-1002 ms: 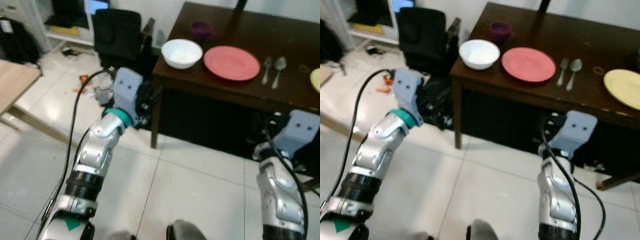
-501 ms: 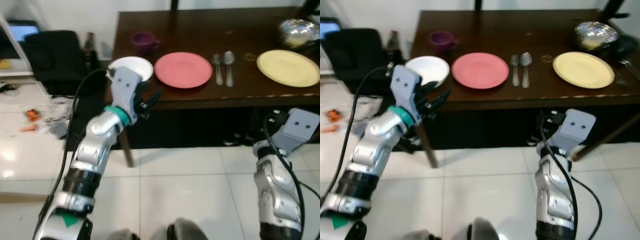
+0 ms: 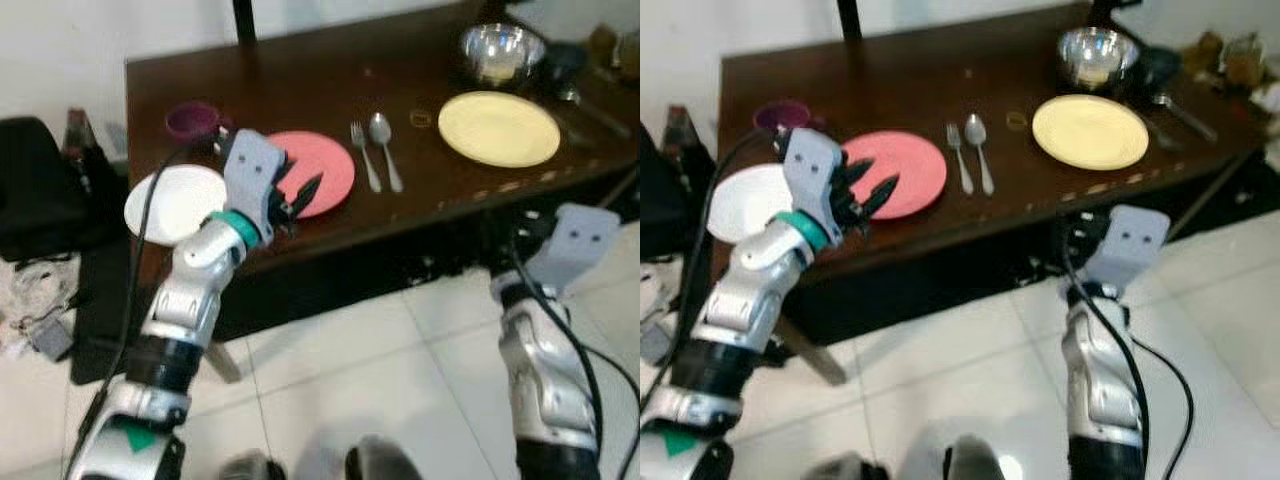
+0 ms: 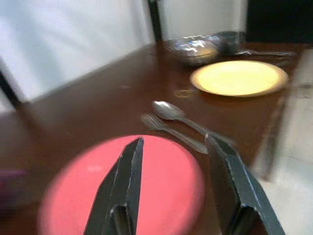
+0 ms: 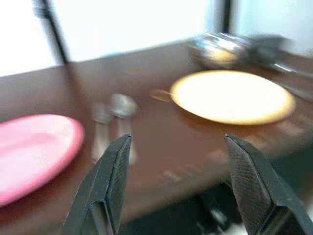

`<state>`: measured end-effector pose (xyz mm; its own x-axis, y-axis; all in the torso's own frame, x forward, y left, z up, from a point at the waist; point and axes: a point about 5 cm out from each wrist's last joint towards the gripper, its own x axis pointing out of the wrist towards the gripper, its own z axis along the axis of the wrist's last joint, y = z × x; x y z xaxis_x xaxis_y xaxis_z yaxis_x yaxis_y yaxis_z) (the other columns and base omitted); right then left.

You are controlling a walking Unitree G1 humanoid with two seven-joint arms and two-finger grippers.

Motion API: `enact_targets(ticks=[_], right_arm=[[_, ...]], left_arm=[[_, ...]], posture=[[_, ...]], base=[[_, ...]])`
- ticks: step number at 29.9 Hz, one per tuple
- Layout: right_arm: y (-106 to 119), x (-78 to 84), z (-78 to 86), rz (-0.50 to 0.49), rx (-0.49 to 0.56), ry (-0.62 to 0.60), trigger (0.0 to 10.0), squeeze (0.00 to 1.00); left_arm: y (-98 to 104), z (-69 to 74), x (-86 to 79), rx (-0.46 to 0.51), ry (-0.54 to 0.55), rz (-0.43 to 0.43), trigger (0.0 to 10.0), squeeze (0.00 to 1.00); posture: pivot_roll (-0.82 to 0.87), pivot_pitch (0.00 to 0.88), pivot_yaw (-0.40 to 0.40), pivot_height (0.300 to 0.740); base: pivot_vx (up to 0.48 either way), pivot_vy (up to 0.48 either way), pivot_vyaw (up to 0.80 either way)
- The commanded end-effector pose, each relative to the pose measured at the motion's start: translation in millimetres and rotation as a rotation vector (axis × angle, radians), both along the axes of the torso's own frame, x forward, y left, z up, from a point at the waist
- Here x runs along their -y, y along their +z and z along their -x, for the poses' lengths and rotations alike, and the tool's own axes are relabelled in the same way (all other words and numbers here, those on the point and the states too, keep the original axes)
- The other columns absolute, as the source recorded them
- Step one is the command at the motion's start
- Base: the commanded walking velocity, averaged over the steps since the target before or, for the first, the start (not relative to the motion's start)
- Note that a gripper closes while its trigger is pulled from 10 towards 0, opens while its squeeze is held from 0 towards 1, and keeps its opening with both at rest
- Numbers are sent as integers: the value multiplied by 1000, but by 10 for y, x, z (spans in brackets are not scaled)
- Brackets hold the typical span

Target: Setting the table

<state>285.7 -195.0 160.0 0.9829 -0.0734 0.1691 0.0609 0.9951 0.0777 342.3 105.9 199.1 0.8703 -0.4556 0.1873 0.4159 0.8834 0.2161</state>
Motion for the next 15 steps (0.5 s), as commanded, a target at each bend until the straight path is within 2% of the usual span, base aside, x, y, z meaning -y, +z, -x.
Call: enact_targets(ticks=[1,4,10,15], right_arm=[[27,-214,-39,9,11,113,10000,0],[56,-275,-91,-7,18,135,10000,0],[74,-276,-144,-35,24,116,10000,0],[91,-203,-150,-64,27,88,10000,0]], left_arm=[[-19,-12,-181,30,153,-29,10000,0],[-3,35,-214,60,203,-32,10000,0],[7,88,-212,71,209,-20,10000,0],[48,107,-206,67,216,-26,10000,0]], posture=[[-139,0,84,740],[-122,0,77,740],[-116,0,79,740],[-116,1,84,740]], base=[[379,0,0],[379,0,604],[365,0,800],[0,0,0]])
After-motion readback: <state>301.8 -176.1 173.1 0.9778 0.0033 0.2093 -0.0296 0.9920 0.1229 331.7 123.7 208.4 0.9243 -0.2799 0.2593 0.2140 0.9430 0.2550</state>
